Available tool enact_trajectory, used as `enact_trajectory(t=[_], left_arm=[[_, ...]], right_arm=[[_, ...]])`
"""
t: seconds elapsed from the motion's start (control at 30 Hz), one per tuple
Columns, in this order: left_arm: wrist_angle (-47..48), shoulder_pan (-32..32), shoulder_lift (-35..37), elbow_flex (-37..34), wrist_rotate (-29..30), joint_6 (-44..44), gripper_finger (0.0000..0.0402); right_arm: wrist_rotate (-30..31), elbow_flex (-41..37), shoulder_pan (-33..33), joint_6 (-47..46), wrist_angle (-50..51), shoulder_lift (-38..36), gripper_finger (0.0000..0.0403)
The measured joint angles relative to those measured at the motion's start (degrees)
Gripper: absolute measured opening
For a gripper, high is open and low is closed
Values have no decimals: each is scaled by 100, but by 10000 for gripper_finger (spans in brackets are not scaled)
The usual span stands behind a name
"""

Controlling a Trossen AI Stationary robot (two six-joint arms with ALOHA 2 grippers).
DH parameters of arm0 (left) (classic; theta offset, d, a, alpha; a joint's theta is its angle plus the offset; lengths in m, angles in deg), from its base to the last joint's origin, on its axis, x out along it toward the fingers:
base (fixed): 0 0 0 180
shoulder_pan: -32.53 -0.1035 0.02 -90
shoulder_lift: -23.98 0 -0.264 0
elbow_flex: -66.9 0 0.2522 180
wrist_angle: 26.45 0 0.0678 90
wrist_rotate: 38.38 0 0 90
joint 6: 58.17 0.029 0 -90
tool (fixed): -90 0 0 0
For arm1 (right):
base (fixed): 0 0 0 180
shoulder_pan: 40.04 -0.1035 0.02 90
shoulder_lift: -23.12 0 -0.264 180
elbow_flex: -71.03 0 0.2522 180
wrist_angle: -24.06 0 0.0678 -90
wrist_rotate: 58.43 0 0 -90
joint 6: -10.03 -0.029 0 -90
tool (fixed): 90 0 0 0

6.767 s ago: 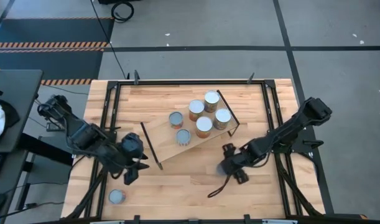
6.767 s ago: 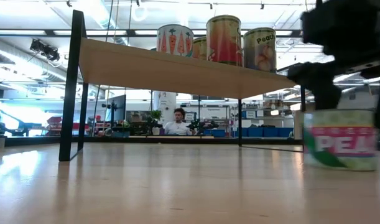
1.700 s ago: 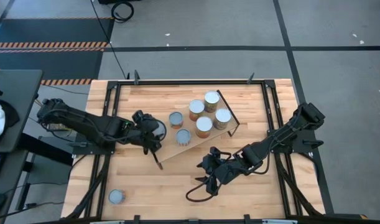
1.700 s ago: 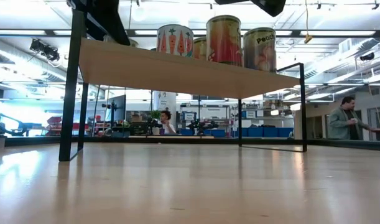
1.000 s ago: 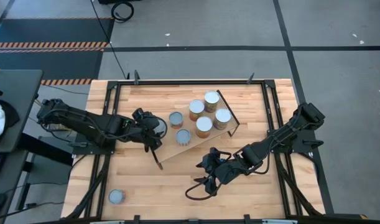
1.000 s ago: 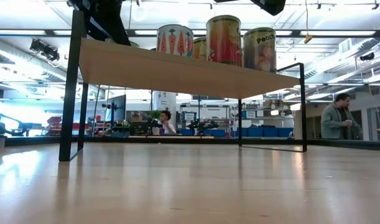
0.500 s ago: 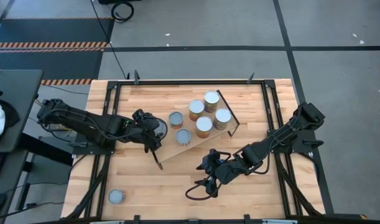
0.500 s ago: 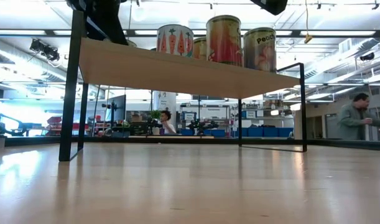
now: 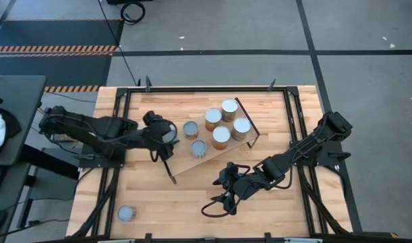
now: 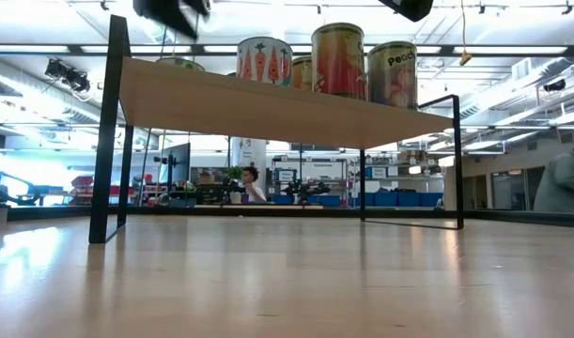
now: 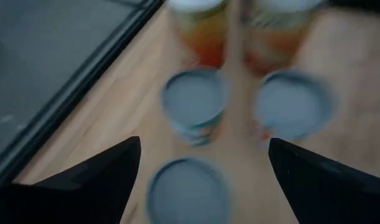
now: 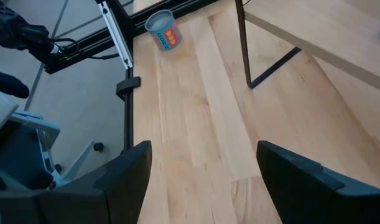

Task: Pick and place cans onto a shelf
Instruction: Put the small canned corn on the shelf

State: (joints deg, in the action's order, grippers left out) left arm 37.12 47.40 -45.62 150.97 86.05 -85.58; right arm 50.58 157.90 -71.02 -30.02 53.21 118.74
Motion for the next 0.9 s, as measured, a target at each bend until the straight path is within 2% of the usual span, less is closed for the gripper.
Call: enact_trajectory(t=[0.1, 0.23, 0.4, 0.53, 0.67, 0.8, 0.9], left_arm=[[6, 252, 5, 506, -511, 80, 361], [-12, 982, 11, 971, -1484, 6, 360], [350, 2349, 4, 1036, -2245, -1141, 351], [516, 3400, -53, 638, -2344, -2554, 349], [534, 3849, -50, 28, -2467, -3986, 348], [529, 3963, -52, -669, -3243, -5043, 348], [466, 4062, -52, -1124, -4035, -5940, 348]], right_arm=[[-19, 0, 7, 17, -28, 0, 297], [-218, 0, 44, 118, -30, 0, 297], [-84, 0, 80, 447, -26, 0, 297], [265, 0, 157, 639, -49, 0, 297], [386, 0, 273, 624, -259, 0, 302], [394, 1, 326, 881, -335, 0, 317], [394, 0, 326, 724, -445, 0, 330]])
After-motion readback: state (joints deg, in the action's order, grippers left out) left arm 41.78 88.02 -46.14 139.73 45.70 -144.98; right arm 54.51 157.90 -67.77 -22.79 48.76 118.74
